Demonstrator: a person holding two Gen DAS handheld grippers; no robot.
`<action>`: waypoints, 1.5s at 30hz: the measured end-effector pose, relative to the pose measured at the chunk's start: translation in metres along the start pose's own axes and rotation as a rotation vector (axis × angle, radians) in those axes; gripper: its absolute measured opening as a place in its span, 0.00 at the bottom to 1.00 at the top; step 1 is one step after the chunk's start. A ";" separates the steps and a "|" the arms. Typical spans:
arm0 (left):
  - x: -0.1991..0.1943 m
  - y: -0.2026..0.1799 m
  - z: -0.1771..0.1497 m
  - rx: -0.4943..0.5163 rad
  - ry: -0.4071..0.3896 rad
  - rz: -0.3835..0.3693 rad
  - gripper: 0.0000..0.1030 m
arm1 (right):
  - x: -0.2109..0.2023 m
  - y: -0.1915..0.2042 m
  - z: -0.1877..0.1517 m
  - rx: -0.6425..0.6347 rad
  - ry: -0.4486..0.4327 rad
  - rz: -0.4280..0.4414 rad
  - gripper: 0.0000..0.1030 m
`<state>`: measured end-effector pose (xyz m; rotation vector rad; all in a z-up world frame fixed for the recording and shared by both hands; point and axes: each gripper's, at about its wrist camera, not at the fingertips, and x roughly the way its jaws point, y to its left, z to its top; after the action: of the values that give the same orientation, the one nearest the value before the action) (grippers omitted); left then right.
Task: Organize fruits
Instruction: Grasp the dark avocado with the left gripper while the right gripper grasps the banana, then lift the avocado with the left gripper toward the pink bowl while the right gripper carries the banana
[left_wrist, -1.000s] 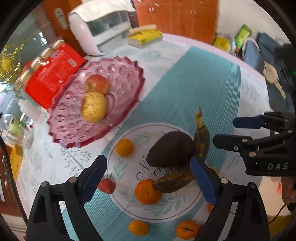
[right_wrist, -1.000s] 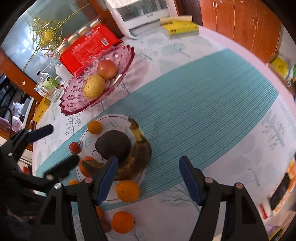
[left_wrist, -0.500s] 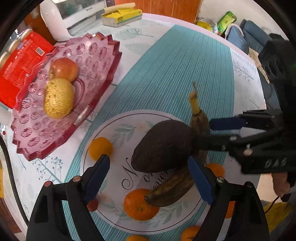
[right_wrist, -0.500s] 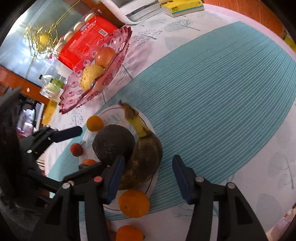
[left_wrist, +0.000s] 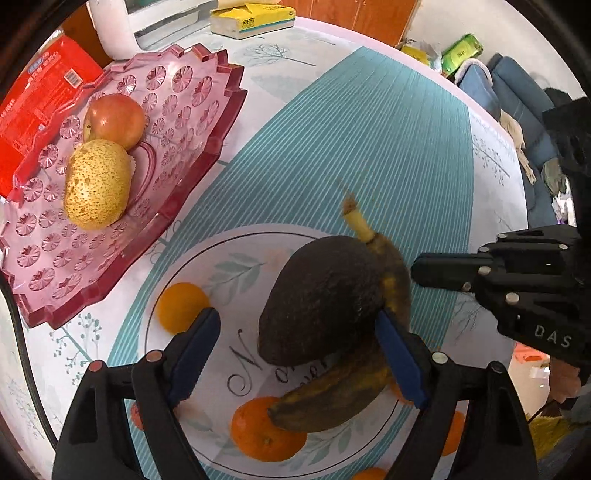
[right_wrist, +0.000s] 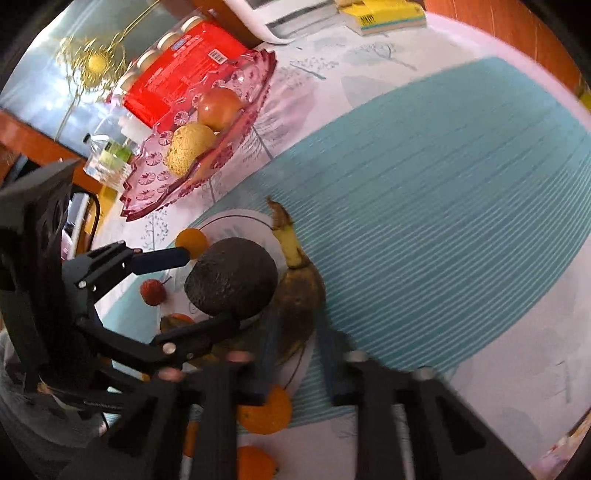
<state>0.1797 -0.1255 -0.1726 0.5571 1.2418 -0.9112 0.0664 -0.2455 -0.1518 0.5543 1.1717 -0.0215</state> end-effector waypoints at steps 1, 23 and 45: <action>0.002 -0.001 0.002 -0.007 0.006 -0.003 0.81 | -0.002 0.001 0.002 -0.009 0.002 -0.034 0.01; -0.012 -0.006 -0.004 -0.170 -0.085 0.050 0.54 | 0.008 0.001 0.008 0.041 0.066 -0.036 0.42; -0.109 0.042 -0.053 -0.384 -0.227 0.055 0.54 | 0.050 0.055 0.013 0.042 0.121 -0.365 0.45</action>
<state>0.1791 -0.0296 -0.0868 0.1754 1.1499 -0.6466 0.1146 -0.1899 -0.1694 0.3758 1.3805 -0.3292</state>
